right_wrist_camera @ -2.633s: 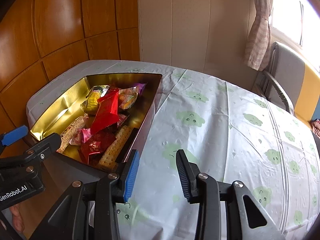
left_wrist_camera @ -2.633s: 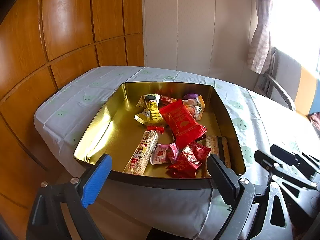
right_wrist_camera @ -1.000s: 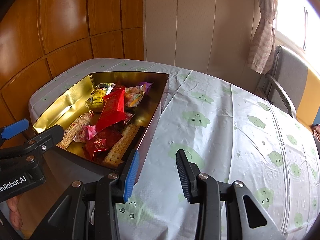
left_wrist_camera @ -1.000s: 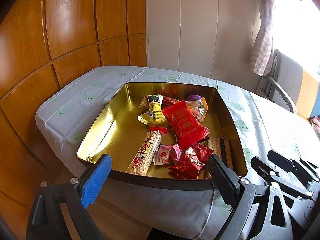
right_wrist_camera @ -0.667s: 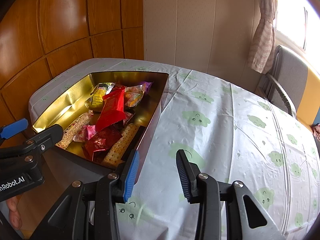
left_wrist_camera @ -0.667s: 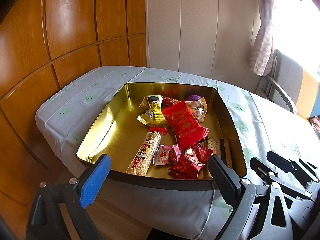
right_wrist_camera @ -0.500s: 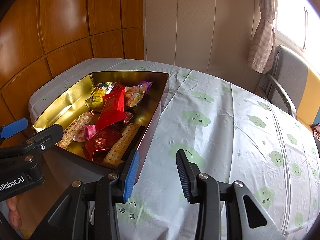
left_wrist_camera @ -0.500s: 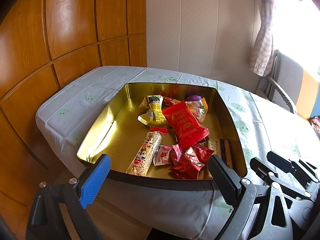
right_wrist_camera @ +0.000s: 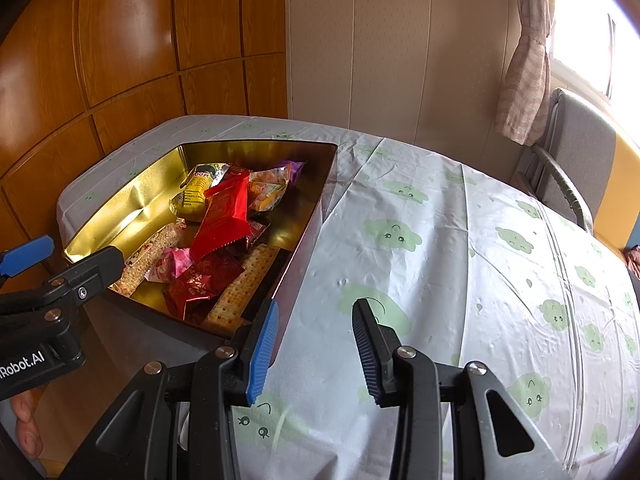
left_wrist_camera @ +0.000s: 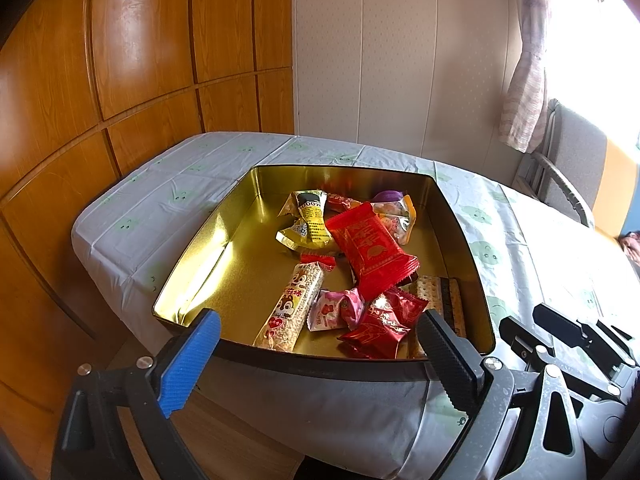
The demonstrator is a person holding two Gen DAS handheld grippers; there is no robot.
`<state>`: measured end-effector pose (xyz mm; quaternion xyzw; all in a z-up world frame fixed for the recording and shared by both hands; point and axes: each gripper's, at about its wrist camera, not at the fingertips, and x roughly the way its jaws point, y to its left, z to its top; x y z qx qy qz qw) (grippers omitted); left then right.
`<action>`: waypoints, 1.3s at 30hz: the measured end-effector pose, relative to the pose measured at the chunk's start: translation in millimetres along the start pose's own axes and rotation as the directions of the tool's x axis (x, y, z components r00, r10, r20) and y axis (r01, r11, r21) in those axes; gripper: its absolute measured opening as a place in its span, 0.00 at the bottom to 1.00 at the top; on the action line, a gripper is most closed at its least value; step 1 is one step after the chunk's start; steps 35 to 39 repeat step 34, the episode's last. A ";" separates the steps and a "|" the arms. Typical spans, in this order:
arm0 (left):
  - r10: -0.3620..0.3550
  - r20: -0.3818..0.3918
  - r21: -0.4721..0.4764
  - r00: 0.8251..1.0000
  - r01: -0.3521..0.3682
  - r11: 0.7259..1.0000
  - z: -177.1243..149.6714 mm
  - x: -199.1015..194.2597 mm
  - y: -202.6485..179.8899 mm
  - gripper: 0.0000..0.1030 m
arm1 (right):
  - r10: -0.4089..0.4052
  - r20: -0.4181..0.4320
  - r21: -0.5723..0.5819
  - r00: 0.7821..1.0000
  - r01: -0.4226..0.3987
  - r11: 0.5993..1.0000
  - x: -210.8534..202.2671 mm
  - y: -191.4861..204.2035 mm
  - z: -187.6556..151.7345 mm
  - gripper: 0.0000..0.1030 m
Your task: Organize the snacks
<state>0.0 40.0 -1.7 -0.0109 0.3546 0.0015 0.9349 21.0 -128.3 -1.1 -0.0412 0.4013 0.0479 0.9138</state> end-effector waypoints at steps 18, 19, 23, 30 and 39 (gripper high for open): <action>0.004 0.000 -0.001 1.000 -0.004 1.000 1.5 0.6 1.1 0.96 | -0.001 -0.003 -0.001 1.000 0.001 1.000 2.4 0.8 -1.2 0.38; 0.004 0.000 -0.001 1.000 -0.004 1.000 1.5 0.6 1.3 0.97 | 0.000 -0.003 -0.001 1.000 0.000 1.000 2.3 0.7 -1.0 0.38; 0.003 -0.001 -0.002 1.000 -0.003 1.000 1.5 0.6 1.2 0.97 | -0.001 -0.003 -0.001 1.000 0.001 1.000 2.4 0.7 -1.0 0.38; -0.015 0.021 0.016 1.000 0.015 1.000 1.6 -3.2 -2.4 0.94 | 0.002 -0.006 0.001 1.000 -0.002 1.000 4.1 0.5 -2.7 0.38; -0.020 0.035 0.024 0.999 0.020 1.000 2.7 -5.2 -4.0 0.91 | 0.006 -0.007 0.011 1.000 -0.006 1.000 5.2 -3.4 -2.7 0.38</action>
